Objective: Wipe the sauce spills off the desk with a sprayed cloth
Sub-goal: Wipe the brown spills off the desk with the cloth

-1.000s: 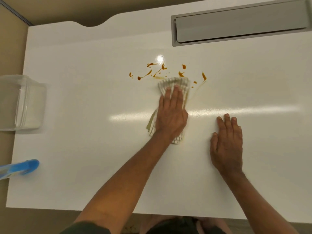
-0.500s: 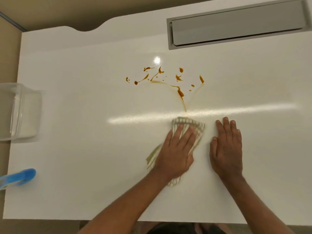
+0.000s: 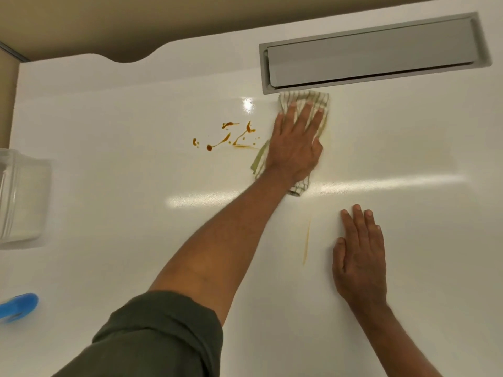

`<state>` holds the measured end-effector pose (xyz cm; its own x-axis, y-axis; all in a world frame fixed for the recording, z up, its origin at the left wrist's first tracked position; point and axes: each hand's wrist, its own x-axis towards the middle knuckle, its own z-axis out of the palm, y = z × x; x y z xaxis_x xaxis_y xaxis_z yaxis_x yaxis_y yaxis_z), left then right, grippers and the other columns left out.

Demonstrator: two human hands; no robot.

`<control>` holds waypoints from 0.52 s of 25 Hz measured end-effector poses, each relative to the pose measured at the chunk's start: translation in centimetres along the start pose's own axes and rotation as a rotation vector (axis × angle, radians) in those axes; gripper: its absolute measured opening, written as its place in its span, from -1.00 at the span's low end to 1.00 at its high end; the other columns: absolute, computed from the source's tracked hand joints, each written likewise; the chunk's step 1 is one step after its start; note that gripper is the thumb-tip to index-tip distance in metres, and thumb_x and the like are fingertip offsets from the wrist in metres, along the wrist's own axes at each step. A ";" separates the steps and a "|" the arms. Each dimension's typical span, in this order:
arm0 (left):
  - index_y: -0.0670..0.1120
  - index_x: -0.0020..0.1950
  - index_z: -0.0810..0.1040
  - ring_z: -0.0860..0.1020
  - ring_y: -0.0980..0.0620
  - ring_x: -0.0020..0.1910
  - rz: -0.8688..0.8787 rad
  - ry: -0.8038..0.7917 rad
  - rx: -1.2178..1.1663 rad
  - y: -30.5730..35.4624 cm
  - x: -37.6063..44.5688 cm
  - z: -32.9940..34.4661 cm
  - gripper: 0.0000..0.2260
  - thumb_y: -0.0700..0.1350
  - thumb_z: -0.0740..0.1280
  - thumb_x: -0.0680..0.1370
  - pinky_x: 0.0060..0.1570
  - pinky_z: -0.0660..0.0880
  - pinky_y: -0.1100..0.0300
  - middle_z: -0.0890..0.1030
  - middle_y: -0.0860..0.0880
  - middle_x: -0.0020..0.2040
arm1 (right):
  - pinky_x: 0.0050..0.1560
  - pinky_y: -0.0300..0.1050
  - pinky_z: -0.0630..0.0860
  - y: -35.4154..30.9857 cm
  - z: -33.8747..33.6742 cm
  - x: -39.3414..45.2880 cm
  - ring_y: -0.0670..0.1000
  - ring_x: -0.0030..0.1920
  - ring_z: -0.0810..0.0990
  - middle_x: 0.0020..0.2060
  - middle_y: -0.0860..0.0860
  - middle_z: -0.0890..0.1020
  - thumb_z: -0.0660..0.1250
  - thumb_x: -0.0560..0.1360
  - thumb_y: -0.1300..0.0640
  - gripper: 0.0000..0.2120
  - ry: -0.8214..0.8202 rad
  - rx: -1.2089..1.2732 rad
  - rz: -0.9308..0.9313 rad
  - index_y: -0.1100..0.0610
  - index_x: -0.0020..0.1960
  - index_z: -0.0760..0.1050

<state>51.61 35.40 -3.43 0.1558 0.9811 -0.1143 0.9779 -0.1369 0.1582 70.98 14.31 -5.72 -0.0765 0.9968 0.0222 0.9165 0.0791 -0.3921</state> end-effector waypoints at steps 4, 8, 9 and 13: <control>0.04 0.73 0.08 0.07 -0.18 0.71 -0.224 0.056 -0.009 -7.6 0.3 -1.0 -0.42 0.10 0.02 0.69 0.65 0.00 -0.17 0.11 -0.08 0.74 | 0.70 0.15 0.06 0.0 0.1 0.1 0.09 0.72 0.04 0.69 0.08 0.19 0.03 0.68 0.12 -0.45 0.009 0.000 -0.001 0.14 0.67 0.22; 0.02 0.73 0.14 0.09 -0.19 0.71 -0.498 0.111 0.007 -16.7 -6.4 -1.4 -0.43 0.06 0.02 0.69 0.65 -0.04 -0.20 0.15 -0.11 0.72 | 0.70 0.14 0.06 -0.2 0.0 0.1 0.11 0.72 0.07 0.68 0.11 0.22 0.04 0.68 0.14 -0.46 0.016 -0.004 0.002 0.18 0.65 0.26; 0.02 0.72 0.15 0.11 -0.20 0.70 -0.573 0.117 -0.001 -17.9 -8.5 -1.4 -0.43 0.06 0.04 0.69 0.64 -0.03 -0.24 0.16 -0.11 0.72 | 0.70 0.15 0.07 -0.2 0.0 0.1 0.12 0.72 0.08 0.68 0.11 0.22 0.04 0.68 0.15 -0.46 0.019 -0.010 0.001 0.18 0.65 0.26; -0.03 0.72 0.17 0.14 -0.25 0.69 -0.819 0.112 -0.037 -17.0 -16.1 -0.6 -0.41 0.05 0.07 0.67 0.61 0.05 -0.33 0.19 -0.14 0.71 | 0.68 0.21 0.11 -0.2 0.2 0.1 0.14 0.71 0.08 0.68 0.12 0.22 0.05 0.67 0.15 -0.45 0.012 -0.031 0.001 0.19 0.65 0.25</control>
<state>32.38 22.06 -3.67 -0.6205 0.7766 -0.1093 0.7705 0.6297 0.0994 70.68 14.38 -5.81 -0.0713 0.9969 0.0334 0.9282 0.0786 -0.3636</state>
